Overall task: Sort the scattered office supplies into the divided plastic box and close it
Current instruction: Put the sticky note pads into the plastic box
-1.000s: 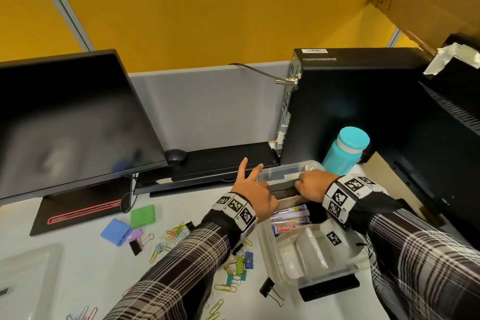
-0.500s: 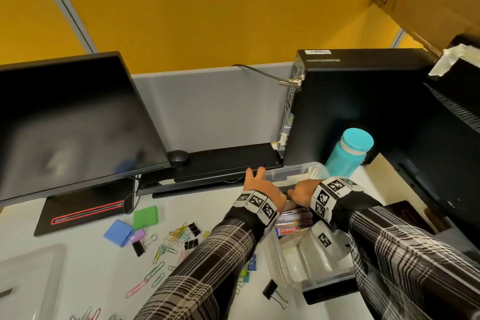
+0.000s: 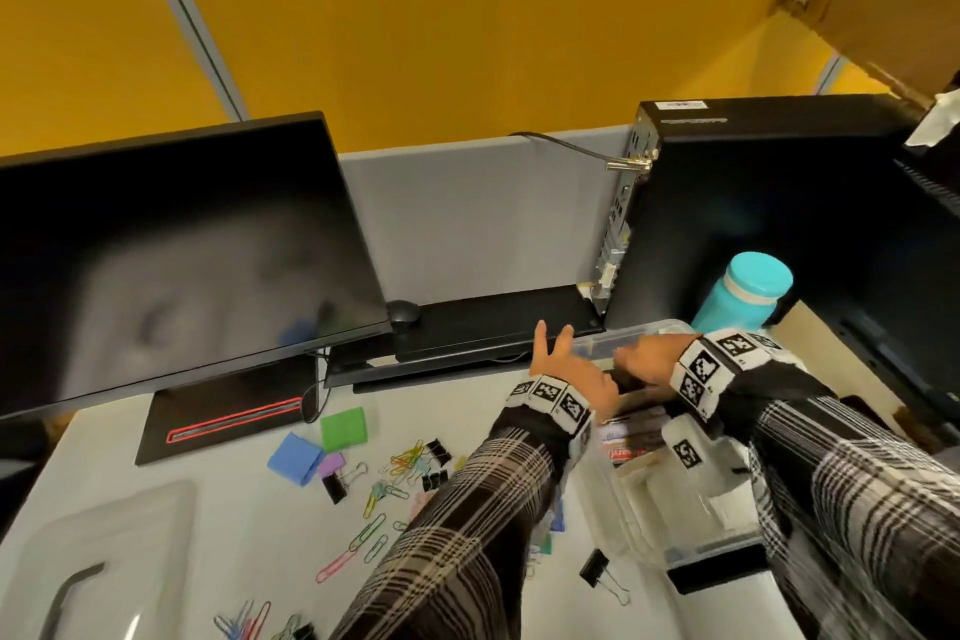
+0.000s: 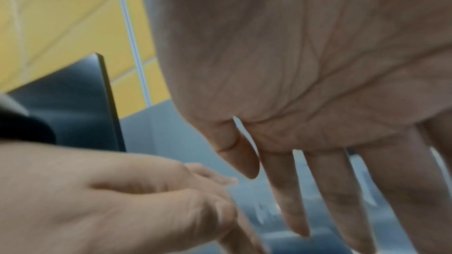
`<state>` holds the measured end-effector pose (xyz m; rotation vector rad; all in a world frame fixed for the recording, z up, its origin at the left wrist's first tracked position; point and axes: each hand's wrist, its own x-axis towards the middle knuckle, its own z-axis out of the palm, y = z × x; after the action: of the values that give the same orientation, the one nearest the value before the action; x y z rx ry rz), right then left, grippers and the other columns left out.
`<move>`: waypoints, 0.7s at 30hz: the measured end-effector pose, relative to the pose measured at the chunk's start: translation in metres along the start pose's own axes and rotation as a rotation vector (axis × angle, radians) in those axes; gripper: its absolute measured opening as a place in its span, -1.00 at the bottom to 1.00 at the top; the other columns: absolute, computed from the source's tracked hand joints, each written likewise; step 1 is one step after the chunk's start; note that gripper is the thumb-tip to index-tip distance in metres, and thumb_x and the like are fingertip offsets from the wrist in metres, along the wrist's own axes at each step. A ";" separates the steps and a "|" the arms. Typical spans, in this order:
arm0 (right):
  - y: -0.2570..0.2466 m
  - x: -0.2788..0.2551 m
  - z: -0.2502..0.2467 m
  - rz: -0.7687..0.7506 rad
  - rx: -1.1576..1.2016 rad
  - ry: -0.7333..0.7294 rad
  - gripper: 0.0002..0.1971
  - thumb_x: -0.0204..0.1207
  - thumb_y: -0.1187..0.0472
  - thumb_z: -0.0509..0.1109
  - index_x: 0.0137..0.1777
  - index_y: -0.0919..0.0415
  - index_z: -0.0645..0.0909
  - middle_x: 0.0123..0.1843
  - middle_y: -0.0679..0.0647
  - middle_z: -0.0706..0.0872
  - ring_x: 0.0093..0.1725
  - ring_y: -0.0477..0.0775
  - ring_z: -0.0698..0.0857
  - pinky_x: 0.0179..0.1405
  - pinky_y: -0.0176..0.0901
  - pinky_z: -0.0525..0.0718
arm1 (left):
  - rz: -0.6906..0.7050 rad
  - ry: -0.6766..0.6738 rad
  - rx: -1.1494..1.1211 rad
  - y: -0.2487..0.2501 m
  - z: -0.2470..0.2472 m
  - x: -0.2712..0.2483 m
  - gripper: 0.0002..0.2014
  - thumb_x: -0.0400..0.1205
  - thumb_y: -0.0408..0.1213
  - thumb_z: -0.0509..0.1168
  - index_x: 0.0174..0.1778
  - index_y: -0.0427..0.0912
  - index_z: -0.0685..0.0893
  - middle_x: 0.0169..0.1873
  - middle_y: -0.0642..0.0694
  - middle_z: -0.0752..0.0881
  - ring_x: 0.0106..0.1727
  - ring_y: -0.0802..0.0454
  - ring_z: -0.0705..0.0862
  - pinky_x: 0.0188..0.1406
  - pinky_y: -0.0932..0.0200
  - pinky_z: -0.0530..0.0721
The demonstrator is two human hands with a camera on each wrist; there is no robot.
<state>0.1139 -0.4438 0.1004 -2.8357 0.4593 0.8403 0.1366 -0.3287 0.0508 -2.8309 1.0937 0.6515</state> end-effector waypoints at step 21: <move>-0.271 0.020 0.141 -0.528 0.067 0.174 -0.35 0.56 0.27 0.26 0.61 0.07 0.10 0.68 0.04 0.07 0.58 0.13 0.26 0.43 0.03 0.47 | -0.274 0.073 0.011 -0.301 0.119 -0.197 -0.35 0.61 -0.26 0.23 0.60 0.06 0.14 0.63 0.00 0.11 0.61 -0.12 0.13 0.56 -0.02 0.25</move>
<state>0.1484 -0.1620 -0.0131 -2.7660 -0.2381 0.4670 0.1579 0.0436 -0.0136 -2.9374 0.6924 0.5205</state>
